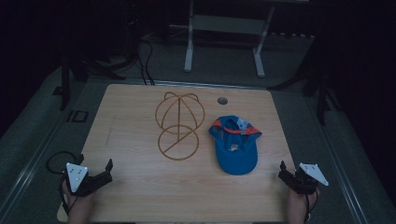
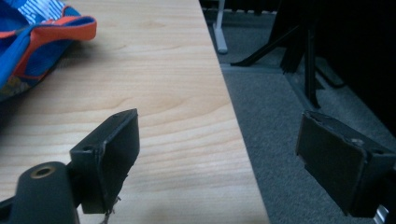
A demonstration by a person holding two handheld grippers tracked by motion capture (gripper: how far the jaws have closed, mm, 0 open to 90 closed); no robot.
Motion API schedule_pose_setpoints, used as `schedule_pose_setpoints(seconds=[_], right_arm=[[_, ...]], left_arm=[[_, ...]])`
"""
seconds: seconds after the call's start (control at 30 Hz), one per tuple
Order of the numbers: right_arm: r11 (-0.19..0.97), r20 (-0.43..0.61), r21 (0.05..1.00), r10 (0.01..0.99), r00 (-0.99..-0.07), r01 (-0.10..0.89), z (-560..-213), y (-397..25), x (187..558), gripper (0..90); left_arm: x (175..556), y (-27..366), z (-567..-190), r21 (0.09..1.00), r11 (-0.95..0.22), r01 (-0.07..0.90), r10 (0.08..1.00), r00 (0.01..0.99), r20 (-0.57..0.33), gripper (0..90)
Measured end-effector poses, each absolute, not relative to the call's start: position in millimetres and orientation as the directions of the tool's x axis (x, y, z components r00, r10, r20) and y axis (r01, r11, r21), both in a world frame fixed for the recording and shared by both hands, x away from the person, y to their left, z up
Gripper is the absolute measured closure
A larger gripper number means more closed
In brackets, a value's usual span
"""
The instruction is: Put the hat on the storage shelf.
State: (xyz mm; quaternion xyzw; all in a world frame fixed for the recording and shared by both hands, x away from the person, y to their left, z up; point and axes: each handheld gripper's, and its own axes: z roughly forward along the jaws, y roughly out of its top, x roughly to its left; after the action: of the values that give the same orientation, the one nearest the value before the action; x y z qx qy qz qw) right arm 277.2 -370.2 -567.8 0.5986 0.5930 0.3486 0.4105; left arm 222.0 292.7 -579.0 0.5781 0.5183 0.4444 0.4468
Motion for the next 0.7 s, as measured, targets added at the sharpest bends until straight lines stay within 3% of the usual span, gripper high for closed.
schedule_pose_setpoints(seconds=[0.47, 0.7], right_arm=[[0.038, -0.031, 0.885, 0.999, -0.023, 0.464, -567.8, -374.0, 280.5, 14.7], [0.063, -0.042, 0.881, 0.998, -0.057, 0.469, -562.1, -373.9, 282.3, 16.1]], left_arm=[[221.7, 281.6, -575.1, 0.981, -0.038, 0.192, 0.989, 0.147, 0.01, 1.3], [224.8, 272.0, -571.4, 0.969, -0.02, 0.246, 0.975, 0.221, -0.036, 1.2]])
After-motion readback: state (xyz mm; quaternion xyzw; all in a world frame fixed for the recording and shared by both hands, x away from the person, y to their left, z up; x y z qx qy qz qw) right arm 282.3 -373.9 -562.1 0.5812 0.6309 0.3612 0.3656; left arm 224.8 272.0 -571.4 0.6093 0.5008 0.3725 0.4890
